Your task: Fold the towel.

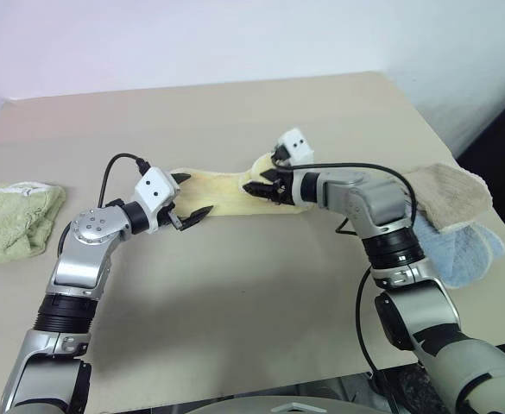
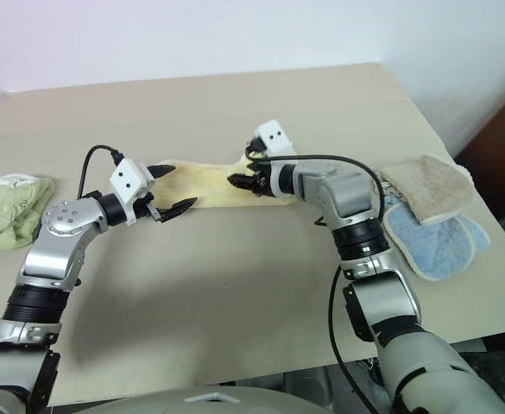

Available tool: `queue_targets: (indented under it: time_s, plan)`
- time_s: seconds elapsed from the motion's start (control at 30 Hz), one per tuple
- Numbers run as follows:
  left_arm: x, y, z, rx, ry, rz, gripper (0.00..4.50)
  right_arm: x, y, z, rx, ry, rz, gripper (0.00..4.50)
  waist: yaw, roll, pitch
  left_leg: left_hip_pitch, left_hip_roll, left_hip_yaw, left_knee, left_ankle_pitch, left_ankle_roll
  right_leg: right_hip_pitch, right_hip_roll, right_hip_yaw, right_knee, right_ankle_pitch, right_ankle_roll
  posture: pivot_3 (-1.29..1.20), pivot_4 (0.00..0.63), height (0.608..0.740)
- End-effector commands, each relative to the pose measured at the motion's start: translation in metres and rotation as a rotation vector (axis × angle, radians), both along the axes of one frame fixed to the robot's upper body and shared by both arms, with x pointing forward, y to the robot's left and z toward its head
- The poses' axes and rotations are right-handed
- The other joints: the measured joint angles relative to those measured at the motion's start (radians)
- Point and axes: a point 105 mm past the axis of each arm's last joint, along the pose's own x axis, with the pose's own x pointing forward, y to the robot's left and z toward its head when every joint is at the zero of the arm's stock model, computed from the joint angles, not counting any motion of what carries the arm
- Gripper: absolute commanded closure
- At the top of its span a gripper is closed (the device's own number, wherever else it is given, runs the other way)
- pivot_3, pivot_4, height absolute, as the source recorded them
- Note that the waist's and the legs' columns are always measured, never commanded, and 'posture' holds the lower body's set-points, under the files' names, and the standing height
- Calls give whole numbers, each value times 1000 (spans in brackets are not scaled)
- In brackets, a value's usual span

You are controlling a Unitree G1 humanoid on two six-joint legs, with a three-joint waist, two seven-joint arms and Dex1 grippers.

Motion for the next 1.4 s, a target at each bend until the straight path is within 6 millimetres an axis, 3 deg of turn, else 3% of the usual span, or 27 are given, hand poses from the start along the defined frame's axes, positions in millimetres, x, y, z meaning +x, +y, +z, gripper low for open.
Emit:
queue_targets:
  time_s: [0.03,0.17,0.27,0.4,0.57,0.67,0.73,0.9,1.1,1.23,1.4]
  plan:
    - [-4,1,18,-77,-41,18,0,-7,-18,31,64,-113,-7,244,1,0,0,0,0,0,0,0,0,0,0,0,0,0,0,0,150,728]
    - [-7,3,24,-201,6,53,0,8,-40,27,53,-140,-107,244,-1,0,0,0,0,0,0,0,0,0,0,0,0,0,0,0,150,728]
    - [-10,4,27,-306,51,91,0,25,-51,7,-4,-143,-174,1131,-5,0,0,1,-1,0,0,0,0,1,0,0,0,0,0,0,150,728]
    - [-16,11,26,-433,131,170,0,37,-46,-18,-86,-190,-166,2540,-8,0,0,2,-1,1,0,0,0,0,1,1,0,0,0,0,150,728]
    - [-28,17,15,-576,257,285,0,37,-34,-75,-274,-183,-78,4215,-7,-1,0,2,-1,0,0,0,0,2,1,1,0,0,0,0,150,728]
    - [-39,15,7,-607,316,340,0,34,-38,-97,-373,-209,-52,4215,-6,-1,0,3,-1,0,0,0,0,3,1,1,0,0,0,0,150,728]
    - [-44,13,5,-651,350,378,0,37,-39,-88,-339,-238,-66,4215,-5,-2,-1,6,-1,-1,0,0,0,7,1,1,-1,0,0,0,150,728]
    - [-52,10,-1,-747,418,460,0,38,-42,-41,-258,-380,-50,4215,-5,-2,-1,7,-1,-3,1,0,0,8,1,0,0,-2,-3,0,150,728]
    - [-41,29,-5,-988,473,680,0,21,-51,9,-184,-505,9,4215,-2,-3,0,6,-1,-3,1,0,0,7,1,0,-1,-1,-1,0,150,728]
    - [-32,36,-9,-1126,549,768,0,15,-56,22,-179,-533,4,4215,-1,-4,0,7,-2,-4,1,0,0,8,1,0,-1,-1,-1,0,150,728]
    - [-22,35,-25,-1172,678,858,0,13,-62,31,-183,-562,-20,4215,2,-4,0,6,-2,-3,1,0,0,8,1,0,-1,-2,-3,0,150,728]
